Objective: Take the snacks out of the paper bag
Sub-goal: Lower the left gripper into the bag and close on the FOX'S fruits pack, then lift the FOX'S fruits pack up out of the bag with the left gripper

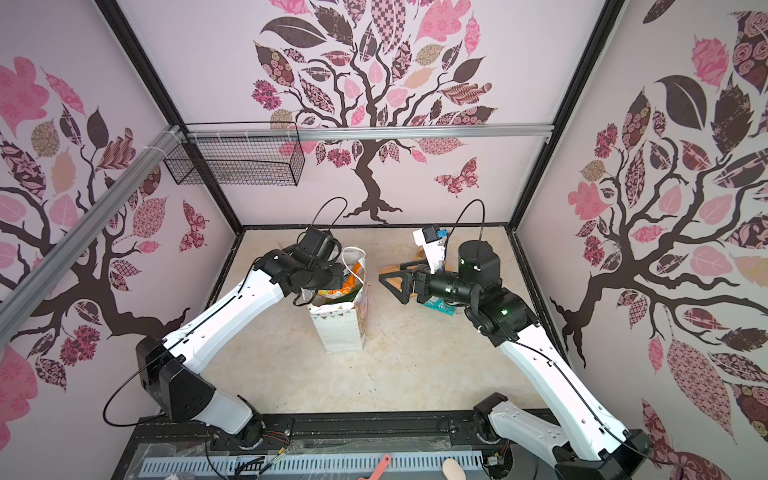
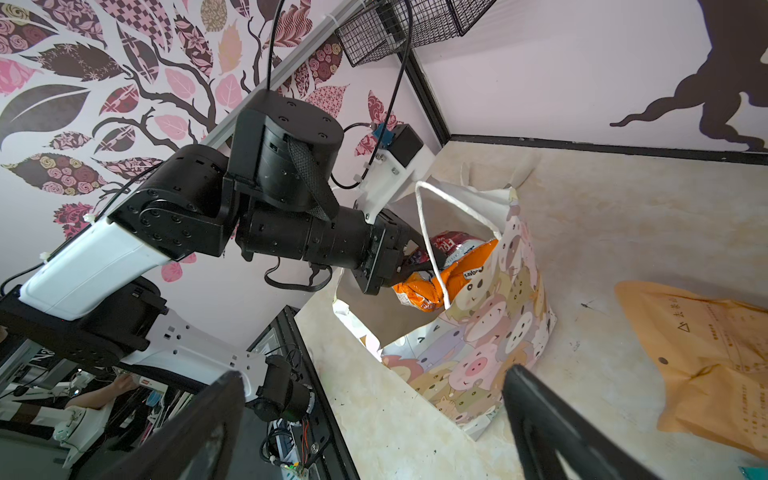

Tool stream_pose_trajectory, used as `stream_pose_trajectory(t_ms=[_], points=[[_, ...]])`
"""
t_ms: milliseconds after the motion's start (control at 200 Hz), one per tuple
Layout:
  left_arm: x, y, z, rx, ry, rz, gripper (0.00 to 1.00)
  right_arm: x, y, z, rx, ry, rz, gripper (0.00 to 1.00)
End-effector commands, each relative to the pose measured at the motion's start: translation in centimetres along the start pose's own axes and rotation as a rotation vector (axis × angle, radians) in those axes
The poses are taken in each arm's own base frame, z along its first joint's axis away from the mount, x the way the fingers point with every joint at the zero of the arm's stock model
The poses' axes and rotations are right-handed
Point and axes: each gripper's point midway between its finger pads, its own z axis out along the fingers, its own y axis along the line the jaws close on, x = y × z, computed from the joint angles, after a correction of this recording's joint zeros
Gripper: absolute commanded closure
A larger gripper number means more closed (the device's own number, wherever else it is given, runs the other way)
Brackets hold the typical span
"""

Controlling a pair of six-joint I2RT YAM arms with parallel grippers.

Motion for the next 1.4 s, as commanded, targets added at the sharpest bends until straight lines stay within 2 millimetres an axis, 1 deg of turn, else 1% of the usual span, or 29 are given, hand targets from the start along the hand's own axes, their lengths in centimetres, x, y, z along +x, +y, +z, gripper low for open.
stream_pose_trajectory(t_ms=[0,70,145,335,460,615,815,875,1025,1095,1225,1390], points=[[-1.7,-0.5,-1.8,0.025,-0.068,0.001,1.00,-0.3,0.6,-0.6,-0.006,-0.017,-0.016,0.00],[-1.8,-0.5,-2.0,0.029,-0.078,-0.006,1.00,-0.3,0.5,-0.6,0.000,-0.017,-0.016,0.00],[-2.4,-0.5,-2.7,0.029,-0.100,-0.001,1.00,-0.3,0.5,-0.5,0.000,-0.018,-0.015,0.00],[-4.5,-0.1,-5.3,-0.004,-0.168,0.035,1.00,-0.5,0.6,-0.6,0.001,-0.028,-0.018,0.00],[-5.5,0.4,-6.8,-0.030,-0.205,0.040,1.00,-0.5,0.5,-0.7,0.004,-0.028,-0.015,0.00],[-6.2,0.5,-7.9,-0.034,-0.235,0.046,1.00,-0.5,0.6,-0.7,0.004,-0.029,-0.016,0.00],[-6.6,0.5,-8.5,-0.029,-0.259,0.051,1.00,-0.7,0.7,-0.7,-0.003,-0.032,-0.015,0.00],[-7.0,0.5,-9.1,-0.033,-0.276,0.057,1.00,-0.6,0.6,-0.6,-0.002,-0.030,-0.014,0.00],[-8.2,0.6,-11.2,-0.031,-0.336,0.070,1.00,-0.8,0.6,-0.6,-0.002,-0.034,-0.013,0.00],[-8.8,0.3,-12.4,-0.011,-0.375,0.077,1.00,-1.0,0.5,-0.5,0.001,-0.048,0.004,0.00],[-9.5,-0.4,-14.6,0.029,-0.453,0.099,1.00,-2.0,0.4,-0.6,0.000,-0.122,0.083,0.00],[-9.6,-2.9,-17.2,0.100,-0.554,0.197,1.00,-3.3,0.4,-1.1,0.003,-0.183,0.161,0.00]])
